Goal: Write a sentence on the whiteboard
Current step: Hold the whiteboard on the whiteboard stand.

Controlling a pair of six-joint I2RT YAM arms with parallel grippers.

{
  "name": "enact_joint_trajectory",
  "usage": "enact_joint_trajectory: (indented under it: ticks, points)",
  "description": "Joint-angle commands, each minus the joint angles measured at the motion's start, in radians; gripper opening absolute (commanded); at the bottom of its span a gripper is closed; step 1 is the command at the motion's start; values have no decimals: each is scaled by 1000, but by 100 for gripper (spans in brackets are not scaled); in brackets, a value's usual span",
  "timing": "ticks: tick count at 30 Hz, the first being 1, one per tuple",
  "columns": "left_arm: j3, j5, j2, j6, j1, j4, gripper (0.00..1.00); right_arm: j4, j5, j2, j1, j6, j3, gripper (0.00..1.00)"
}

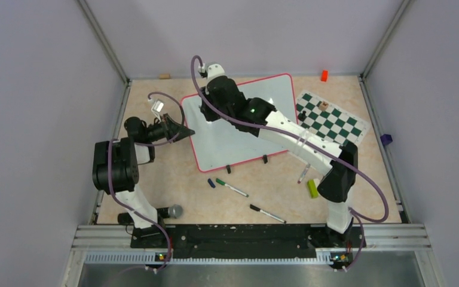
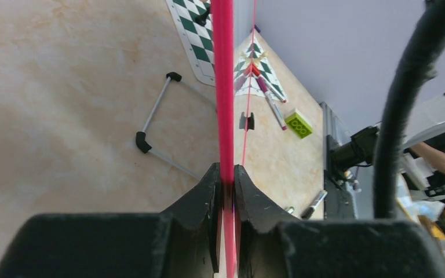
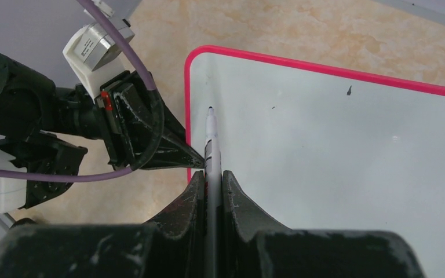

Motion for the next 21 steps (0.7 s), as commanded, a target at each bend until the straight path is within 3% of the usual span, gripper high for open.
enact_joint_trajectory:
  ticks: [1,3,5,21]
  points:
    - [53,58,114,-358,-3,528,15,20,3,25,16,8,63,0]
    - [75,63,136,-392,-3,542,11,19,9,34,18,8,69,0]
    - [64,57,121,-378,-5,542,0,13,17,43,19,10,80,0]
    - [37,50,96,-354,-3,542,0,-9,152,151,51,10,199,0]
